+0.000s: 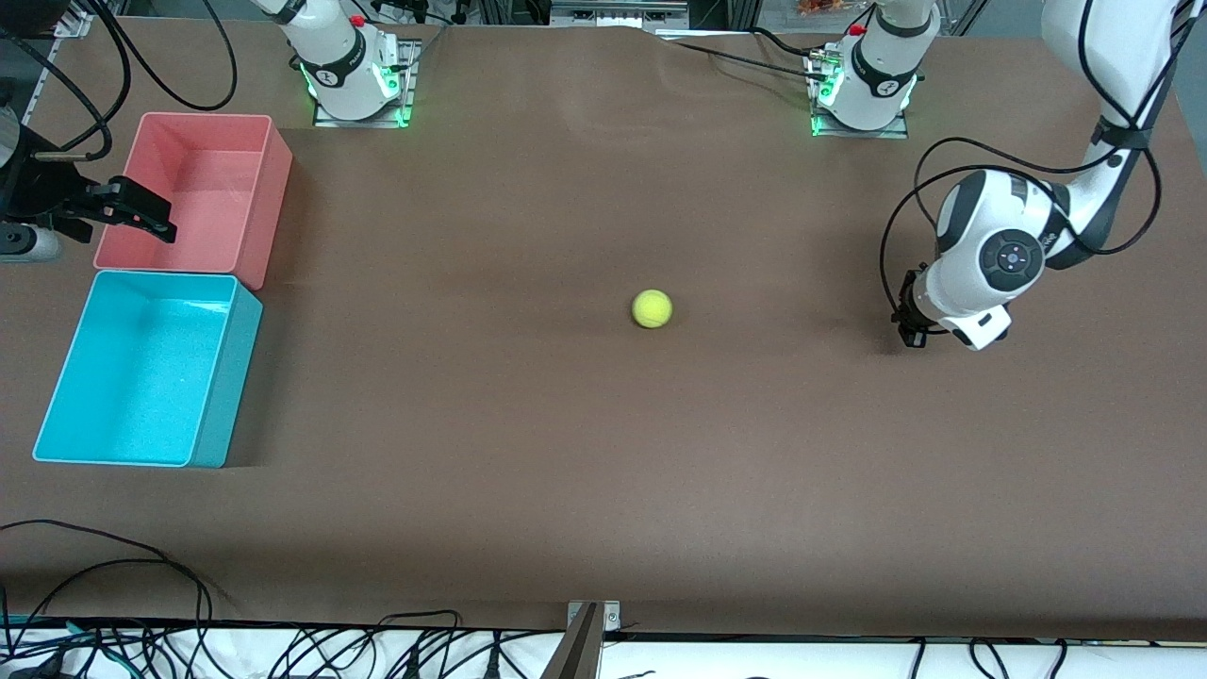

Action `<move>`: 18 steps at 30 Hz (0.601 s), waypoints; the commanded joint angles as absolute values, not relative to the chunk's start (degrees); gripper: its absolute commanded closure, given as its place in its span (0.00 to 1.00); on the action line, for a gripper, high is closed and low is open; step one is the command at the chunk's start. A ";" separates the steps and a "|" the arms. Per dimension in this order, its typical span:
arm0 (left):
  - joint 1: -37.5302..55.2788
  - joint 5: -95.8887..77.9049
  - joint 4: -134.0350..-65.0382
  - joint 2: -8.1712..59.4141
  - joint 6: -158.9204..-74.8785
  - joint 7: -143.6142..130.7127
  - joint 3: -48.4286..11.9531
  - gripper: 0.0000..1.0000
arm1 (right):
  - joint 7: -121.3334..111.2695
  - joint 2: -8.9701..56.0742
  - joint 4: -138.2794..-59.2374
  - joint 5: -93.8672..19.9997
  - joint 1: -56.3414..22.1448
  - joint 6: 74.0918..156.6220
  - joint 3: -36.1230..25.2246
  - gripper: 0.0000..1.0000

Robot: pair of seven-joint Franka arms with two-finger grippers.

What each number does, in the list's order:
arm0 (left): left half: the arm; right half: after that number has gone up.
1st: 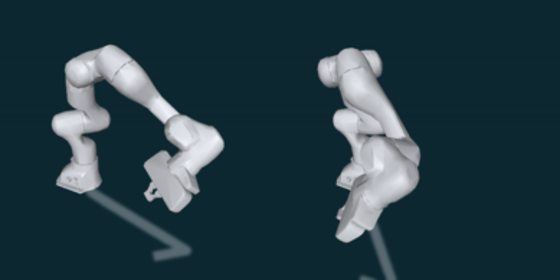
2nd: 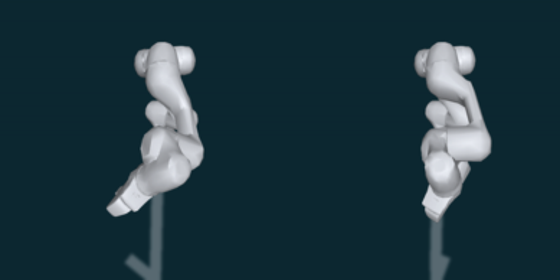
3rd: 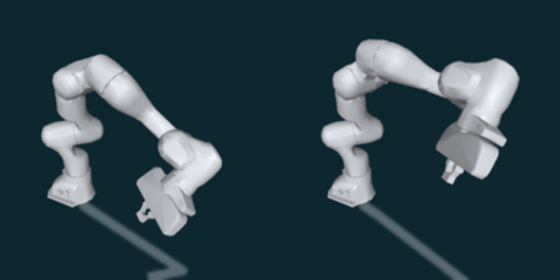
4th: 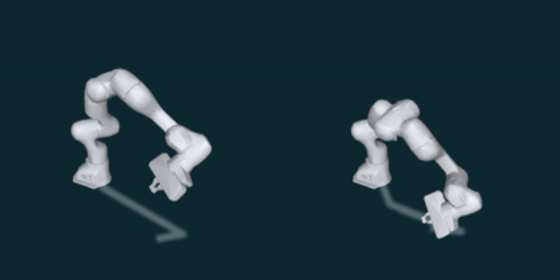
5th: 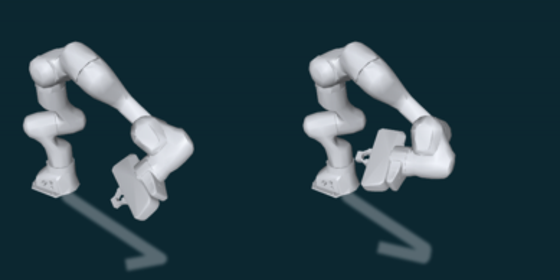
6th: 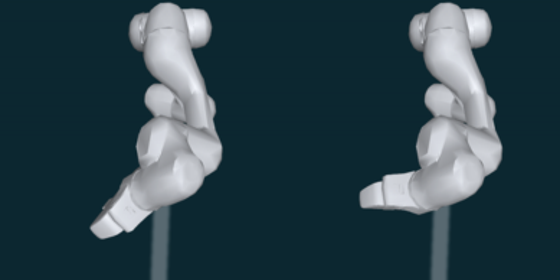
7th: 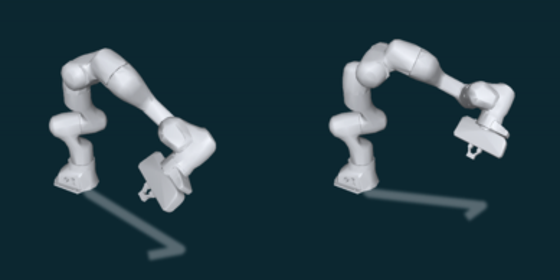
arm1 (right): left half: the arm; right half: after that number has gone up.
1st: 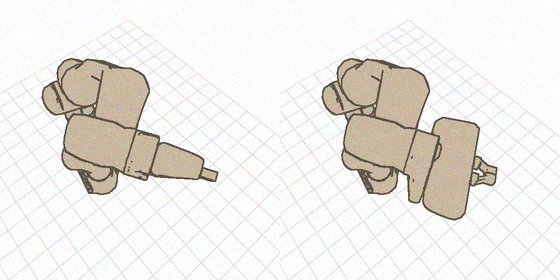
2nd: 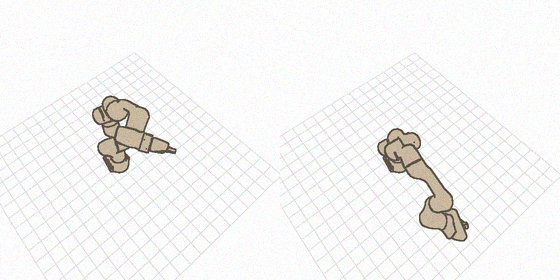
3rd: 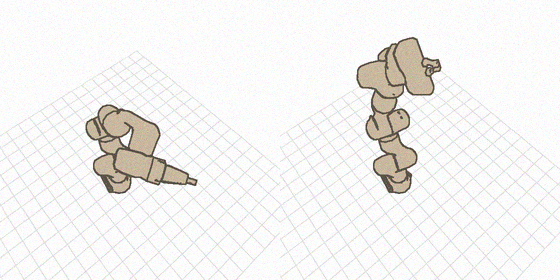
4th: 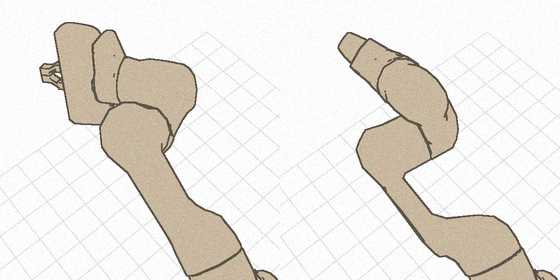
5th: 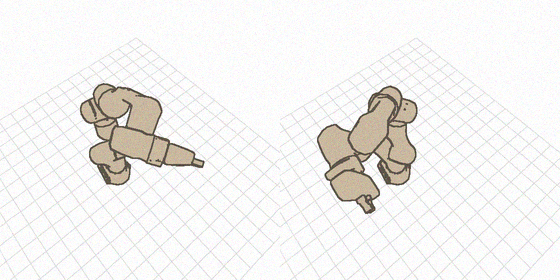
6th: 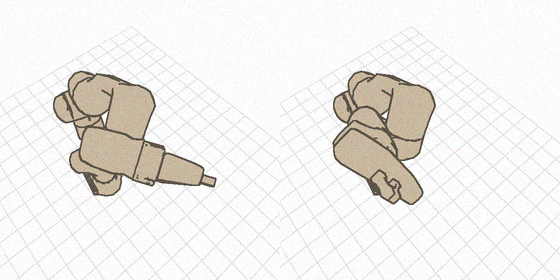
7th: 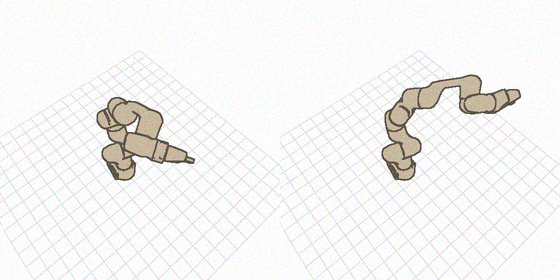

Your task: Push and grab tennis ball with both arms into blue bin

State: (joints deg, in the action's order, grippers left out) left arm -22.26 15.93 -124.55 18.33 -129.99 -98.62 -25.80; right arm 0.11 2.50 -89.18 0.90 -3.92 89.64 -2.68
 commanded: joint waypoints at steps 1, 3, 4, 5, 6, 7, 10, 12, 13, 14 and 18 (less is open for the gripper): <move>-22.59 15.12 -118.75 17.75 -123.85 -90.11 -25.84 1.00 | 0.88 2.90 -87.80 1.14 -4.04 88.95 -2.55 0.00; -23.20 13.89 -116.55 17.75 -121.57 -84.93 -25.84 1.00 | 0.88 2.90 -87.80 1.14 -4.04 89.03 -2.55 0.00; -23.64 13.45 -115.41 17.75 -120.07 -81.68 -25.84 1.00 | 0.88 2.90 -87.80 1.14 -4.04 89.03 -2.55 0.00; -23.90 13.01 -114.10 17.75 -118.49 -78.43 -25.93 1.00 | 0.88 2.90 -87.80 1.06 -4.04 89.03 -2.55 0.00; -23.99 12.22 -112.43 17.75 -116.91 -75.35 -25.84 1.00 | 0.88 2.90 -87.80 1.05 -4.04 89.12 -2.55 0.00; -24.08 11.35 -111.11 17.75 -115.50 -72.80 -25.84 1.00 | 0.88 2.90 -87.80 1.05 -3.96 89.12 -2.55 0.00; -24.87 9.49 -106.98 17.75 -111.90 -66.20 -25.84 1.00 | 0.88 2.90 -87.80 0.97 -4.04 89.12 -2.55 0.00; -24.96 9.40 -104.78 17.75 -109.70 -62.68 -25.84 1.00 | 0.88 2.90 -87.80 0.97 -4.04 89.21 -2.55 0.00; -24.96 9.40 -103.72 17.84 -108.73 -60.93 -25.84 1.00 | 0.88 2.90 -87.80 0.97 -4.04 89.21 -2.55 0.00; -24.87 9.40 -102.67 17.84 -107.68 -59.08 -25.84 1.00 | 0.88 2.99 -87.80 0.97 -4.04 89.21 -2.55 0.00; -24.87 9.40 -99.15 17.84 -104.86 -51.26 -25.93 1.00 | 0.88 2.99 -87.89 0.97 -4.13 88.95 -2.55 0.00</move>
